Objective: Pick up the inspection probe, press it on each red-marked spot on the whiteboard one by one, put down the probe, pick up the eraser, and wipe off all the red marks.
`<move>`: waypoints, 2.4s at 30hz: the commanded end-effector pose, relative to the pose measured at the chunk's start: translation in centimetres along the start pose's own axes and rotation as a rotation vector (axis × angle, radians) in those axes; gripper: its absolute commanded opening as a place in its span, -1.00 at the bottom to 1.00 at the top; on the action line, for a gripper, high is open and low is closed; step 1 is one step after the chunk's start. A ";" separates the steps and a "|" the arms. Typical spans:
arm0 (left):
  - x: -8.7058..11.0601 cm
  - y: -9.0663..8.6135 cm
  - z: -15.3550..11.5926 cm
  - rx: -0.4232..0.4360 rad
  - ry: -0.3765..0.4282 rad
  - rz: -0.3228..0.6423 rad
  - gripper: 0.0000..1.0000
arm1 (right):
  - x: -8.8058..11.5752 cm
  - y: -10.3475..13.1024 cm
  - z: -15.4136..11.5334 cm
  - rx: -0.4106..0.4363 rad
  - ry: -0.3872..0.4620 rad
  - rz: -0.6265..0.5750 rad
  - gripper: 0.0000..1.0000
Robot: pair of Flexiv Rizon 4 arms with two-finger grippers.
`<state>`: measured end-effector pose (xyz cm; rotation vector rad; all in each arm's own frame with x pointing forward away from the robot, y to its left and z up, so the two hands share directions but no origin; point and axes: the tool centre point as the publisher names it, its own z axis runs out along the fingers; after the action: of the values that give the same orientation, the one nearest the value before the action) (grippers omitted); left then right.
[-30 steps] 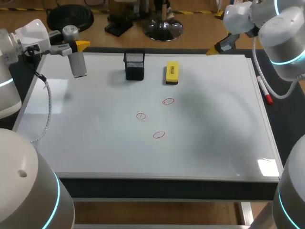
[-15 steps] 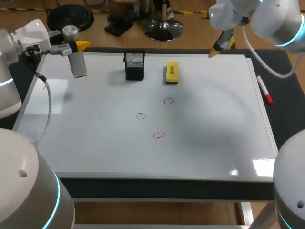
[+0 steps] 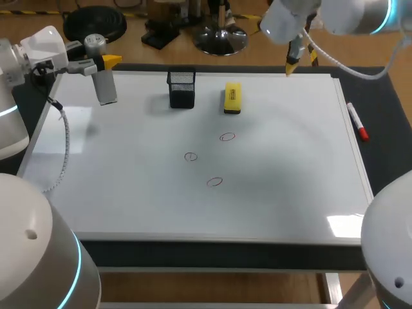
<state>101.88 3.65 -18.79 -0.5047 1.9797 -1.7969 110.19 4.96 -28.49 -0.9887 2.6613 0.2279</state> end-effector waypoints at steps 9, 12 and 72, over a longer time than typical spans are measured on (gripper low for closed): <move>0.0 -0.1 0.0 0.000 -0.001 0.001 -1.00 | -0.4 0.5 -0.9 0.067 0.356 -0.255 1.00; 0.0 -0.1 0.0 0.000 -0.001 0.001 -1.00 | -0.4 0.5 -0.9 0.067 0.356 -0.255 1.00; 0.0 -0.1 0.0 0.000 -0.001 0.001 -1.00 | 0.5 7.7 14.5 -0.126 0.324 -0.727 1.00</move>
<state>101.87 3.65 -18.77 -0.5051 1.9805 -1.7967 107.13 13.49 -41.62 -2.0810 2.3449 0.0763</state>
